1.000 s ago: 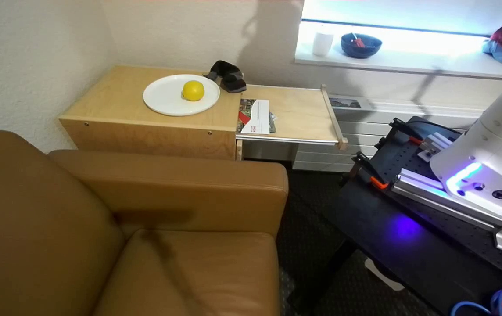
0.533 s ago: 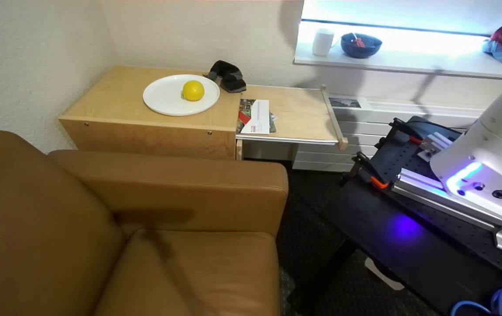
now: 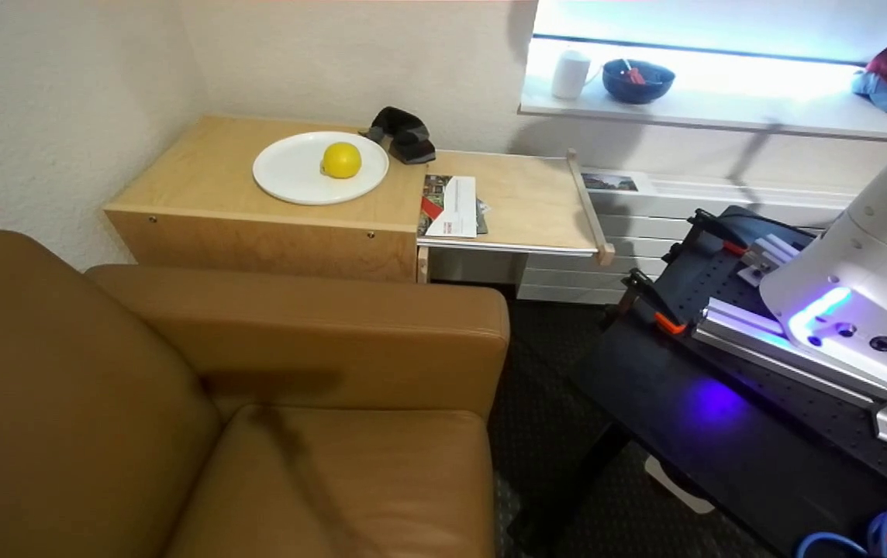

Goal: Pick up the cup and place it on the slide

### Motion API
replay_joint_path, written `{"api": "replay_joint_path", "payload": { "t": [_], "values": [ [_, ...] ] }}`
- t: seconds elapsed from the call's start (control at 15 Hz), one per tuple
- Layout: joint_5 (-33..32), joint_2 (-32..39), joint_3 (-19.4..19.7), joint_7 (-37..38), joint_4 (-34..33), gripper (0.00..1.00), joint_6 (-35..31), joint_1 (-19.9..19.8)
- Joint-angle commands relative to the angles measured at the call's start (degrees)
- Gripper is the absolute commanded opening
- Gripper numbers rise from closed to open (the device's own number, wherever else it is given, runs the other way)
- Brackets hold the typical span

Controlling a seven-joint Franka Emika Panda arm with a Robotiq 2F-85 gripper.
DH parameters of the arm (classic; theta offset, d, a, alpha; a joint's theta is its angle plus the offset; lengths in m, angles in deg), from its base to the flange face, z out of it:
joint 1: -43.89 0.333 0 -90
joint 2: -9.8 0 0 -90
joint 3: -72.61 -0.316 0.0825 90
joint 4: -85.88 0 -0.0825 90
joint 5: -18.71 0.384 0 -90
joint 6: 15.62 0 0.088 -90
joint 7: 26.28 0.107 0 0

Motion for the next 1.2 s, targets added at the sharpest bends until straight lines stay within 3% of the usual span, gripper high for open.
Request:
{"api": "replay_joint_path", "payload": {
  "t": [0.0,0.4,0.53,0.6,0.8,1.13],
  "values": [
    [0.27,13.26,0.79,7.98,-9.28,1.0,-2.18,-2.24],
    [9.19,32.93,7.52,16.42,-29.5,1.0,1.57,-1.9],
    [18.05,31.57,7.96,13.14,-30.87,1.0,6.36,-2.26],
    [13.33,31.37,8.65,14.3,-27.53,1.0,1.46,-0.88],
    [16.83,32.22,8.8,13.93,-30.71,1.0,4.82,-1.05],
    [19.74,41.7,8.82,30.68,-34.31,1.0,-9.1,0.12]
  ]
}}
